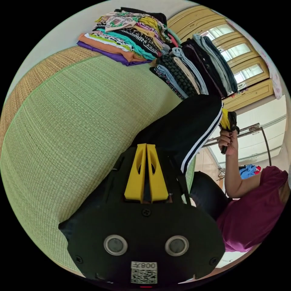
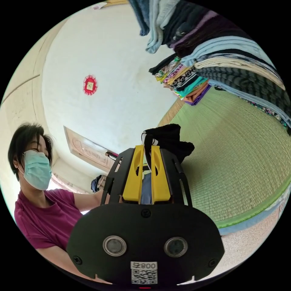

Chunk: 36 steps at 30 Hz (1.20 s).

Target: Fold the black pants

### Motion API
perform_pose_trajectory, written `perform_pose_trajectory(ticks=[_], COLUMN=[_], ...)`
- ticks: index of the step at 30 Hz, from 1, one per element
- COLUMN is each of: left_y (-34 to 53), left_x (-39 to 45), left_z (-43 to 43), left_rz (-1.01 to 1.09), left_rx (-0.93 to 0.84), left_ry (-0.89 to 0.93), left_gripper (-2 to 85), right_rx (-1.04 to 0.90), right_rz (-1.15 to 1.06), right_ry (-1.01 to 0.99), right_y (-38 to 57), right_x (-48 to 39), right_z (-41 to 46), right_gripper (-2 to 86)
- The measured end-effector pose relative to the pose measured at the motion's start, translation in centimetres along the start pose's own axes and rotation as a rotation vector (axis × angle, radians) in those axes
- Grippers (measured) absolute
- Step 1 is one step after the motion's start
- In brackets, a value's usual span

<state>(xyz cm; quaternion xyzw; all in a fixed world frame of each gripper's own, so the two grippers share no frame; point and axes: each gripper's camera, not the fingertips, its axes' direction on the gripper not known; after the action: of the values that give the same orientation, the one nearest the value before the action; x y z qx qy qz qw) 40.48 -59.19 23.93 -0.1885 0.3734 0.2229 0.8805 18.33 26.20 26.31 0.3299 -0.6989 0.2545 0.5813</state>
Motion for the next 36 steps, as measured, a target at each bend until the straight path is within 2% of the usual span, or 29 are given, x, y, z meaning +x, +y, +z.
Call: perform_pose_trajectory(ticks=[3,8,14,18,23,28,31,33,36], left_y=[4.9,15.2,29.7,34.4,33.7,30.3,29.3,29.5,31.5], left_x=[-0.2,-0.9,-5.1,-5.2,-2.1,0.4,0.3,0.0,-0.3], left_z=[-4.4,-9.8,-11.1,-12.8,-16.9,-16.6,-15.6,-15.6,-17.6], left_rz=[-0.034,-0.139,-0.457,-0.512,-0.342,-0.122,-0.077,-0.087,-0.137], left_rx=[0.105,0.218,0.357,0.395,0.426,0.222,0.129,0.097,0.168], left_ry=[0.068,0.157,0.399,0.364,0.195,0.081,0.104,0.119,0.098], left_gripper=[0.4,1.7,6.2,7.3,8.4,10.6,9.0,6.8,4.7], right_rx=[-0.125,-0.462,-0.82,-0.883,-0.901,-0.931,-0.943,-0.941,-0.938], right_rz=[-0.11,-0.269,-0.262,-0.245,-0.29,-0.314,-0.326,-0.328,-0.324], right_ry=[-0.035,-0.049,0.098,0.102,0.118,0.126,0.14,0.147,0.132], right_y=[0.5,5.5,14.6,17.3,18.4,19.6,20.3,20.4,20.5], right_x=[-5.0,-11.5,-9.8,-9.2,-10.2,-10.7,-10.9,-10.9,-10.8], right_z=[5.9,20.0,33.5,36.8,39.2,41.2,42.1,42.5,42.8], right_gripper=[3.2,3.4,4.7,6.3,7.5,7.9,7.7,7.7,7.5])
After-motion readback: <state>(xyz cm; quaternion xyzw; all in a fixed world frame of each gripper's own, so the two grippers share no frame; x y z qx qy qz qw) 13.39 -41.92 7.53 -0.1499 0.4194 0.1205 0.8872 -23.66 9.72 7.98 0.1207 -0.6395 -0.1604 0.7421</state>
